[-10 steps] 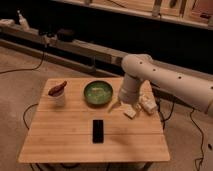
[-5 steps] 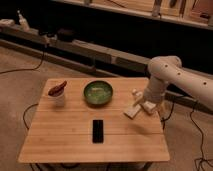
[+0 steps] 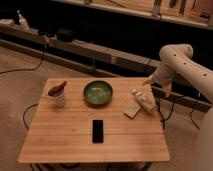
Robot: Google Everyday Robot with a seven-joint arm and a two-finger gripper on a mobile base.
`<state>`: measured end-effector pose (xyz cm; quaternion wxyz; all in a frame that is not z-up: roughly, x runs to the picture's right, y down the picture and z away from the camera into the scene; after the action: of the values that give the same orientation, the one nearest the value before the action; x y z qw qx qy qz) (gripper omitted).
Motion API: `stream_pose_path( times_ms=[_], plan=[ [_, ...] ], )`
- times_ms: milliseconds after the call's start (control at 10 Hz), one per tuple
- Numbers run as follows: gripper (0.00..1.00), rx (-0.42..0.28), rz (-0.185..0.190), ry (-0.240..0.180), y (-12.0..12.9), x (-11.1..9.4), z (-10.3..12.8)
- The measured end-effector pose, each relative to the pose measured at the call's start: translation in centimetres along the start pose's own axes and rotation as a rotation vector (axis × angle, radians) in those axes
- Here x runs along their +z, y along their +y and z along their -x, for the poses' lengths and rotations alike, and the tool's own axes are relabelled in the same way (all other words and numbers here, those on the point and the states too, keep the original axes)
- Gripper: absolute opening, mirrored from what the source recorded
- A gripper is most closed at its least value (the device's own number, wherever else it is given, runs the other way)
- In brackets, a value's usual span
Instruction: Move the arm in a circular motion
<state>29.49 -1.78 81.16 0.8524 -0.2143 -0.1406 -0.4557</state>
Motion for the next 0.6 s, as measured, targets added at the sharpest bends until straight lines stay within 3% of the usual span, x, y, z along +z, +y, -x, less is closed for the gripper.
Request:
stream_pose_path(
  times_ms=[200,300,500,600],
  plan=[
    [0.8,-0.083,-0.041,0.078,-4.2,0.1,-2.0],
    [0.8,-0.157,-0.06,0.108,-7.8,0.7,-1.6],
    [0.8,-0.309,-0.081,0.116,-14.4,2.3,2.2],
    [0.8,-0.395,-0.087,0.093,-17.1,2.9,5.8]
  ],
)
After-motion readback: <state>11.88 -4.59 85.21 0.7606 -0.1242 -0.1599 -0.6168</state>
